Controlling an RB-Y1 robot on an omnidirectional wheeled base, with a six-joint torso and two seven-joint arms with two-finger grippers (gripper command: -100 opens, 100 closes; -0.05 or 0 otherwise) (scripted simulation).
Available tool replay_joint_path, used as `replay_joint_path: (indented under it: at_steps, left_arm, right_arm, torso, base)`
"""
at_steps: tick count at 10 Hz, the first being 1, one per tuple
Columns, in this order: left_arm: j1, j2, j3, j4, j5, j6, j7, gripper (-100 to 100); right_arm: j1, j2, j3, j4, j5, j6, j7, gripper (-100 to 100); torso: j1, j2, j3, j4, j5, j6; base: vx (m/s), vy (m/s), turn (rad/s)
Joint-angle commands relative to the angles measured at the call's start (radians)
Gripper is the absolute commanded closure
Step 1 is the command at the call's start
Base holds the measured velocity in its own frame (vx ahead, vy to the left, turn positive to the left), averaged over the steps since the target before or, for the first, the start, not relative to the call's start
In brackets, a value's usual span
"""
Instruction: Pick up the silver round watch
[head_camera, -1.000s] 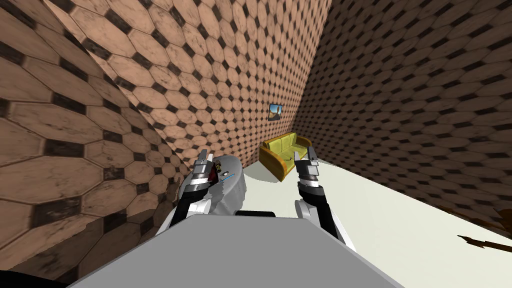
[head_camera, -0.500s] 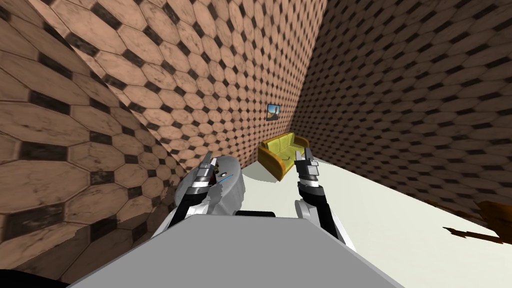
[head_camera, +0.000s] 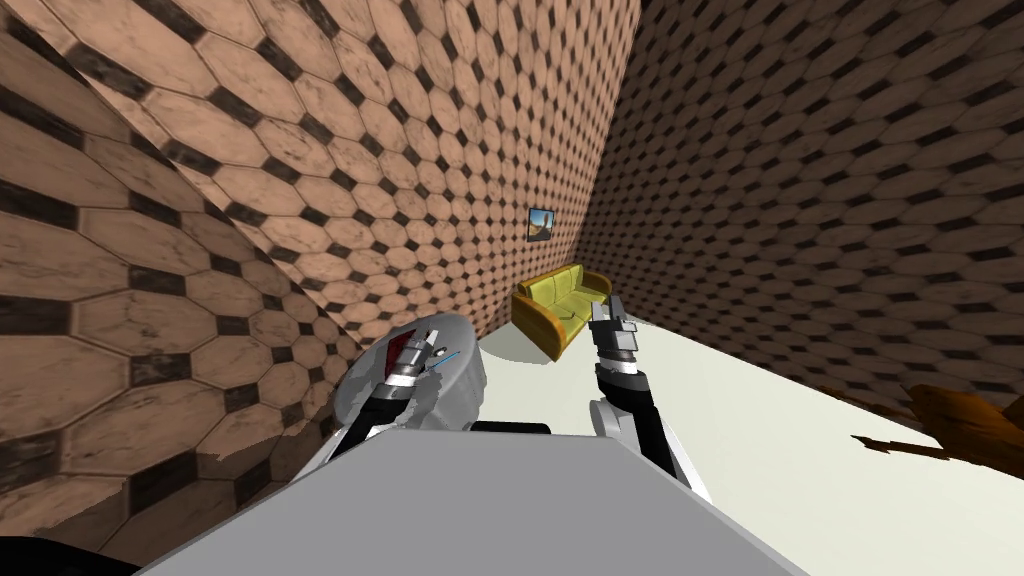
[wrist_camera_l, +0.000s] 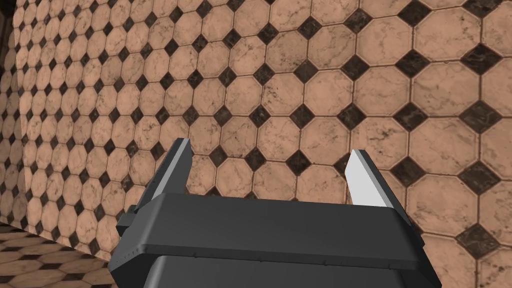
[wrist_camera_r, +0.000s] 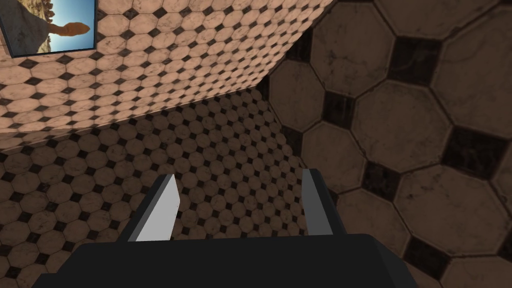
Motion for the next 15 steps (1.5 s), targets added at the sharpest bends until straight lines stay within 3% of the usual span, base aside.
replay_joint_path:
  at_steps: [1,5,6,8,10,11,14,15]
  left_arm:
    - [0.026,0.050,-0.031,0.030,0.013,-0.009,0.008,-100]
    - [0.056,0.160,-0.070,0.111,0.050,-0.023,0.032,-100]
    - [0.056,0.167,-0.070,0.111,0.050,-0.023,0.032,-100]
    - [0.073,0.238,-0.099,0.166,0.072,-0.024,0.045,-100]
    - [0.088,0.300,-0.128,0.222,0.092,-0.014,0.055,-100]
    - [0.088,0.309,-0.128,0.222,0.092,-0.014,0.055,-100]
    - [0.103,0.412,-0.171,0.305,0.117,0.021,0.061,-100]
    - [0.103,0.412,-0.171,0.305,0.117,0.021,0.061,-100]
  right_arm:
    - [0.000,0.000,0.000,0.000,0.000,0.000,0.000,0]
    - [0.000,0.000,0.000,0.000,0.000,0.000,0.000,0]
    - [0.000,0.000,0.000,0.000,0.000,0.000,0.000,0]
    - [0.000,0.000,0.000,0.000,0.000,0.000,0.000,0]
    - [0.000,0.000,0.000,0.000,0.000,0.000,0.000,0]
    - [0.000,0.000,0.000,0.000,0.000,0.000,0.000,0]
    - [0.000,0.000,0.000,0.000,0.000,0.000,0.000,0]
    - [0.000,0.000,0.000,0.000,0.000,0.000,0.000,0]
  torso:
    - [0.000,0.000,0.000,0.000,0.000,0.000]
    - [0.001,0.001,0.000,0.000,0.000,0.000]
    - [0.001,0.000,0.000,0.000,0.000,0.000]
    - [0.001,0.000,0.000,0.000,0.000,0.000]
    - [0.000,-0.001,0.000,0.000,0.000,0.000]
    - [0.000,-0.001,0.000,0.000,0.000,0.000]
    - [0.001,0.000,0.000,0.000,0.000,0.000]
    - [0.001,-0.001,0.000,0.000,0.000,0.000]
  base:
    - [0.011,-0.054,-0.067]
    - [0.007,-0.035,-0.056]
    - [0.010,-0.026,-0.030]
    - [0.016,-0.035,-0.086]
    - [0.029,-0.038,-0.114]
    - [0.018,-0.027,-0.033]
    - [0.025,-0.024,-0.132]
    - [0.024,-0.012,-0.048]
